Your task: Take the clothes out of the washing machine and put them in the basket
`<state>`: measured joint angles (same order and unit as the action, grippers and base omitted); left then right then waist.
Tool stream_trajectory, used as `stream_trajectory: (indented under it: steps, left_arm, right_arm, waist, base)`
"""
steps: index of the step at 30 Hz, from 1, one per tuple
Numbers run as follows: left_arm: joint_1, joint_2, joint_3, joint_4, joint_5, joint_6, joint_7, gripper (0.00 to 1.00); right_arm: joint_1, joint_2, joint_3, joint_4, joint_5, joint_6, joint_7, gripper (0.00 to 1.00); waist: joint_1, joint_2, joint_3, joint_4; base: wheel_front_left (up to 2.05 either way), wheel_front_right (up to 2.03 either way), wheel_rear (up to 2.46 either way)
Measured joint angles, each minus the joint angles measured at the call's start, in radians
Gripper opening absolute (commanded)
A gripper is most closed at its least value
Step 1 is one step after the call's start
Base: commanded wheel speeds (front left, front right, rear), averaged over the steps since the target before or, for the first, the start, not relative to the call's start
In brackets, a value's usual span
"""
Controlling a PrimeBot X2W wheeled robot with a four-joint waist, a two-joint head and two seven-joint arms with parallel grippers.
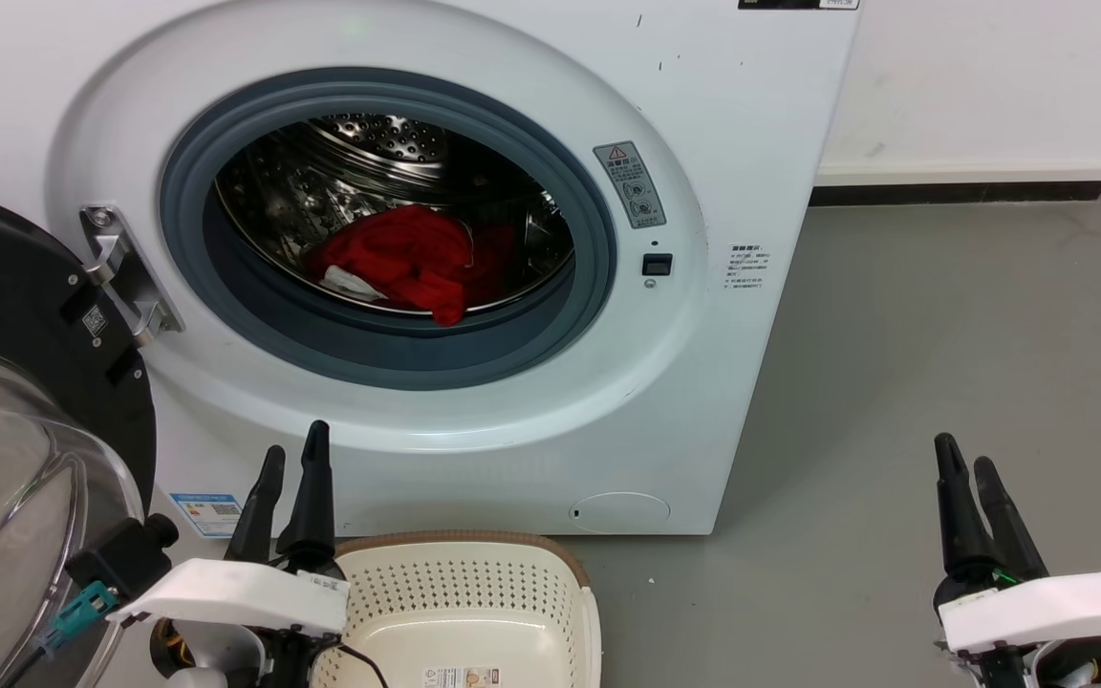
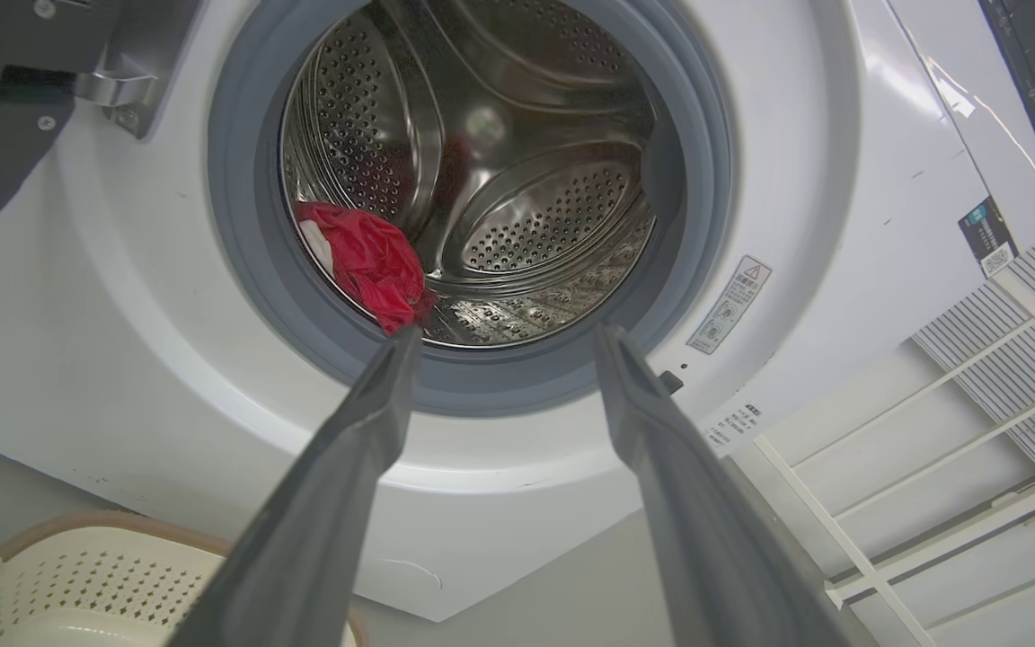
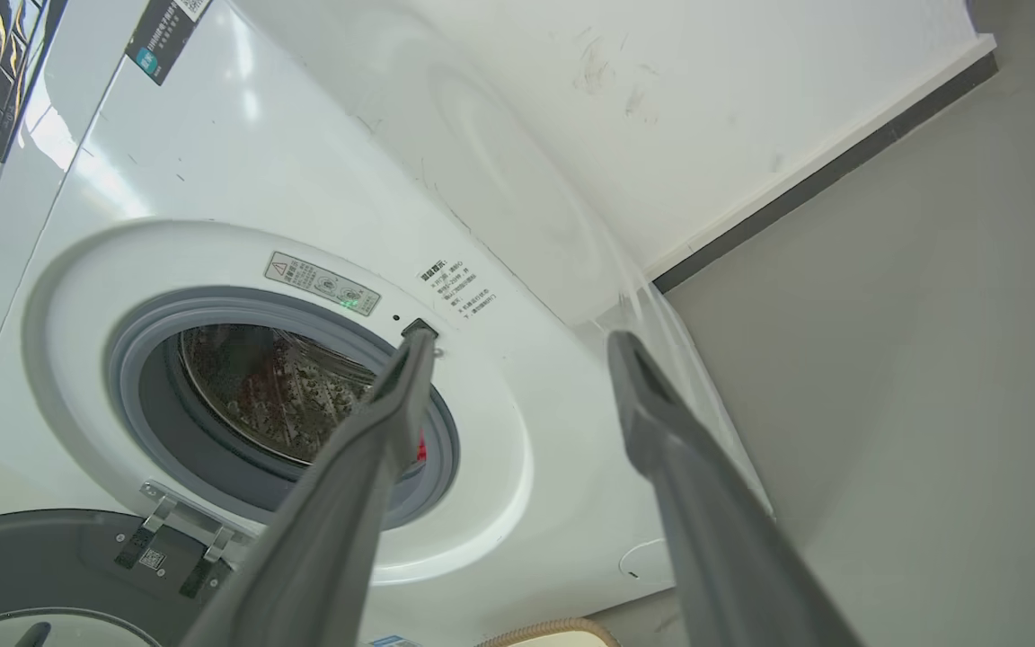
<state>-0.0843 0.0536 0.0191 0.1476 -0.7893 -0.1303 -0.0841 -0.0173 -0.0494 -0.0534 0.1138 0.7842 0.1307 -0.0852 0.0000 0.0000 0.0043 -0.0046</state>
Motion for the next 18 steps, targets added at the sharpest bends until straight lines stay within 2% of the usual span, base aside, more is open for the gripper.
stream_trajectory:
  steps: [18]
  left_arm:
    - [-0.001, 0.003, -0.012, 0.017, 0.24, 0.008, -0.052, 1.0]
  right_arm:
    - [0.018, 0.0, -0.001, 0.003, -0.241, 0.0, -0.051, 1.0]
  waist:
    - [0.0, 0.0, 0.0, -0.002]
  base:
    - [0.0, 0.0, 0.0]
